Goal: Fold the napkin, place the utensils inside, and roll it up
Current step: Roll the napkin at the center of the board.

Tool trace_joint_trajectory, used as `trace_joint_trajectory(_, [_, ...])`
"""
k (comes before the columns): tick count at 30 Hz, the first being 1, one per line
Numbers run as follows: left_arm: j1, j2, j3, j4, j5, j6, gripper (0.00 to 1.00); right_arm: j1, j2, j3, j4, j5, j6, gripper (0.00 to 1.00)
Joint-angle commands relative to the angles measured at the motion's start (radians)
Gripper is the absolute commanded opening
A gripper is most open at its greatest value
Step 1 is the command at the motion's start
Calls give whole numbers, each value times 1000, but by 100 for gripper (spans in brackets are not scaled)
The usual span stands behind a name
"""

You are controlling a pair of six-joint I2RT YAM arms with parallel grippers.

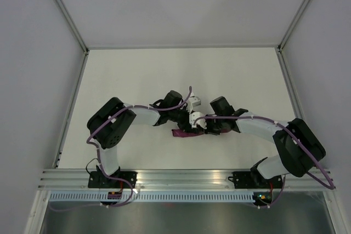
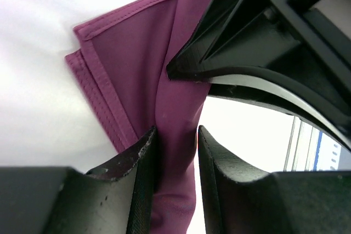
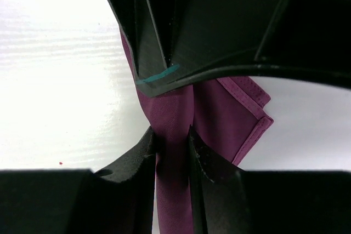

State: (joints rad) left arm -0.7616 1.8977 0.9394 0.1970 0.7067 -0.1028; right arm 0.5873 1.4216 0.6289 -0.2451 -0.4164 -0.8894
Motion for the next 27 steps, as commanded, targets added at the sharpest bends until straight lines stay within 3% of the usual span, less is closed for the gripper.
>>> trace_joint_trajectory(1, [21,-77,-69,62,2,-112,40,-14,97,37,-127,44,-20,14])
trace_joint_trajectory(11, [57,-209,-215,301,-79,-176,43,-20,234,152,-221,13,-42,12])
trace_joint_trajectory(22, [84,-420,-477,677,-337,-219,46,-32,327,235,-307,-28,-49,11])
trace_joint_trajectory(27, [82,-609,-605,785,-458,-225,45,-37,344,247,-319,-30,-52,11])
